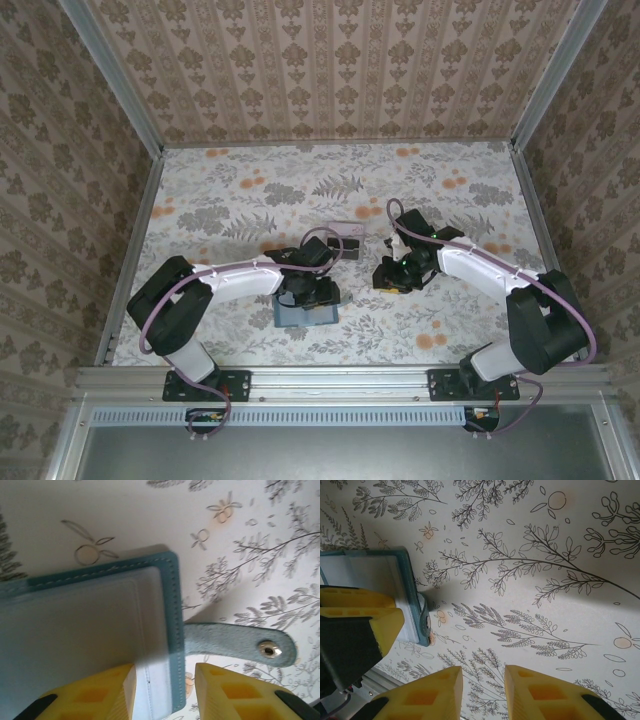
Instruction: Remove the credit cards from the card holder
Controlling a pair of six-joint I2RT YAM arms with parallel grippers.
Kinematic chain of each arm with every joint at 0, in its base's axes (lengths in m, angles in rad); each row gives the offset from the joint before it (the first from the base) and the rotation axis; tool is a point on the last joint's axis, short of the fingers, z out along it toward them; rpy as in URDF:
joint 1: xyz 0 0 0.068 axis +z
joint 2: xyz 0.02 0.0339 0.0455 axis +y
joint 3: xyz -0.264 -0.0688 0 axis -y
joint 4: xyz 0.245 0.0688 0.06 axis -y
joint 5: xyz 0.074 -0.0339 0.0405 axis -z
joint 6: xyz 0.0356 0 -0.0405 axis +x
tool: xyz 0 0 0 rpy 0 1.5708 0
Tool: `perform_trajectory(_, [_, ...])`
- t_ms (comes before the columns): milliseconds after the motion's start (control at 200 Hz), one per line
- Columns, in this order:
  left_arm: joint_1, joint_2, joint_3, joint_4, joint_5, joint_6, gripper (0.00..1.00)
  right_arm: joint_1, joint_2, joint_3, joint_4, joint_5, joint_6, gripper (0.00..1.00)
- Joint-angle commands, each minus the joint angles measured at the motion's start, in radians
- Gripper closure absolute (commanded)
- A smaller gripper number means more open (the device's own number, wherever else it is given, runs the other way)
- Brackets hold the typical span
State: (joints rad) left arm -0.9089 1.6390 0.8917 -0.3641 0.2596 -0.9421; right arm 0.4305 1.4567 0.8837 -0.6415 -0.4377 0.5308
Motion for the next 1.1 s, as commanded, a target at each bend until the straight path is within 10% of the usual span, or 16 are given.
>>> perform_trajectory(0, [-0.005,0.013,0.039,-0.114,-0.056,0.038,0.63,0.007,0.017,0.025,-0.004,0.006,0.006,0.71])
perform_trajectory(1095, [-0.147,0.277,0.403,-0.658,-0.391,0.132,0.58,0.01,0.011,0.023,-0.011,0.012,-0.007,0.71])
